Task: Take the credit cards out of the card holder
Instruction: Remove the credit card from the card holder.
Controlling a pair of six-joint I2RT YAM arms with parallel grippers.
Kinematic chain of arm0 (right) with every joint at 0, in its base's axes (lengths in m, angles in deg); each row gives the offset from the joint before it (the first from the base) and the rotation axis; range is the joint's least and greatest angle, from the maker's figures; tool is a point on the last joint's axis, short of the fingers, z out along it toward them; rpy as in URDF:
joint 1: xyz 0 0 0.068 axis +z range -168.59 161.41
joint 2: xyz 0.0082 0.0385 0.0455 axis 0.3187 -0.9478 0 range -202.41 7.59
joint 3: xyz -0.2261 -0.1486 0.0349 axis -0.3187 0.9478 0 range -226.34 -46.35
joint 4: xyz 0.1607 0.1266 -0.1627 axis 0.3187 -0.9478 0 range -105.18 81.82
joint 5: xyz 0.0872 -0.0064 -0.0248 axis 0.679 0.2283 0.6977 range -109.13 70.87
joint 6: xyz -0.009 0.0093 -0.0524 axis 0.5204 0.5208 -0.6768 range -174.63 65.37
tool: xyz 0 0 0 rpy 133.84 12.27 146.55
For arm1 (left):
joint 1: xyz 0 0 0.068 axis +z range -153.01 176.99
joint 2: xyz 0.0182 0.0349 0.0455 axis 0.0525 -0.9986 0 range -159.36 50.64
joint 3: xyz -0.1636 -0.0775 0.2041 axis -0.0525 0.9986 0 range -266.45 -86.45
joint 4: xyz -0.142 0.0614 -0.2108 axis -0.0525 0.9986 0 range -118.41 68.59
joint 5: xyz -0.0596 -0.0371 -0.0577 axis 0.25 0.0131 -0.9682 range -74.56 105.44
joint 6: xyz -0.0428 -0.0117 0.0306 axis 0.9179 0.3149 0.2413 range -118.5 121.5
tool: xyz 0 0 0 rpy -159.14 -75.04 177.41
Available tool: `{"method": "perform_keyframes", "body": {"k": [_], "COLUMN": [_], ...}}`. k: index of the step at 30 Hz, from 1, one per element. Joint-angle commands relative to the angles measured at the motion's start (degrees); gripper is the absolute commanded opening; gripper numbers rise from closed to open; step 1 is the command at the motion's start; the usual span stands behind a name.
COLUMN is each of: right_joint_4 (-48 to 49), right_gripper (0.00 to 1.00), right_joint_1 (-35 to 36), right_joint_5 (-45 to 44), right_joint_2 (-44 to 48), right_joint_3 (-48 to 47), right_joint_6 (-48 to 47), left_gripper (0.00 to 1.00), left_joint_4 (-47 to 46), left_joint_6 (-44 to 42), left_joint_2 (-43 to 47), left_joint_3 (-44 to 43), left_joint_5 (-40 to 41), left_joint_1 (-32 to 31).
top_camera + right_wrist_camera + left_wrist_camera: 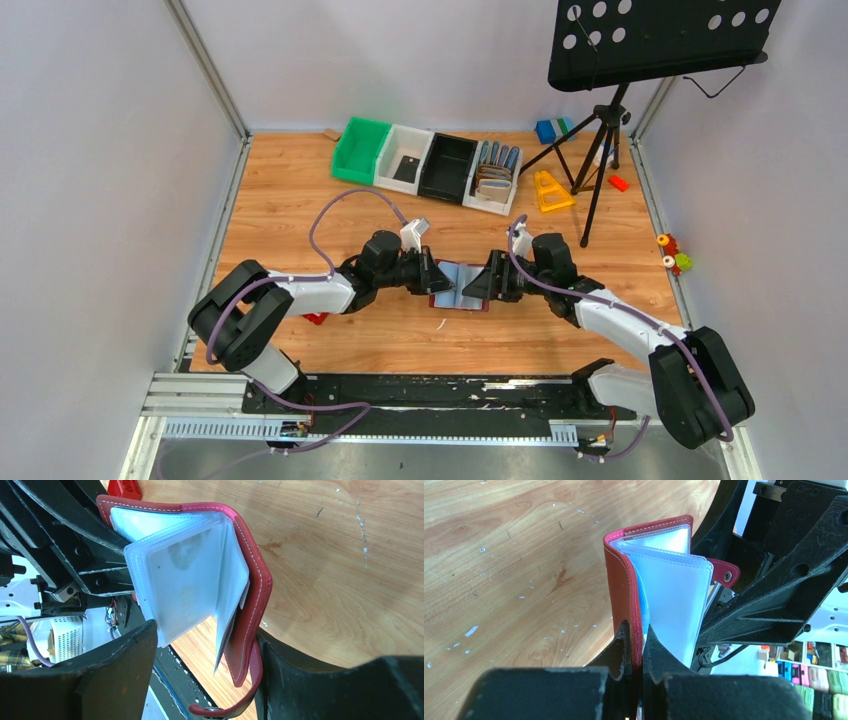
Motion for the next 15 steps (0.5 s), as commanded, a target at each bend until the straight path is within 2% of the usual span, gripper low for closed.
{"method": "perform_keyframes", "body": {"k": [1, 9, 13, 15], "right_joint_4": [-1.2, -1.4, 5.5, 6.4], "right_gripper": [0.66, 0.68, 0.6, 0.59], "right_joint_1": [-0.5, -2.3, -3.4, -3.4], "right_joint_5": [-4.0, -4.7, 0.7, 2.3], "right_joint_2": [1.3, -0.1, 0.7, 0.8], "right_joint_3": [-1.1, -0.2, 2.1, 2.0], "right_joint_6": [-1.0, 0.8, 3.1, 3.0], "left_gripper": [0.0, 0.0, 0.0, 0.0], "left_joint_4": [-2.9, -1.8, -1.1, -1.1], "left_joint_6": [-0.6, -1.4, -1.8, -1.8], "left_joint_2": [1.4, 2.1, 2.8, 2.8], "left_joint_3": [-1.5, -1.4, -1.6, -1.6], "left_joint_5": [-0.8, -0.7, -0.7, -0.9], "left_joint_1": [-0.4, -0.3, -0.3, -0.3]}}
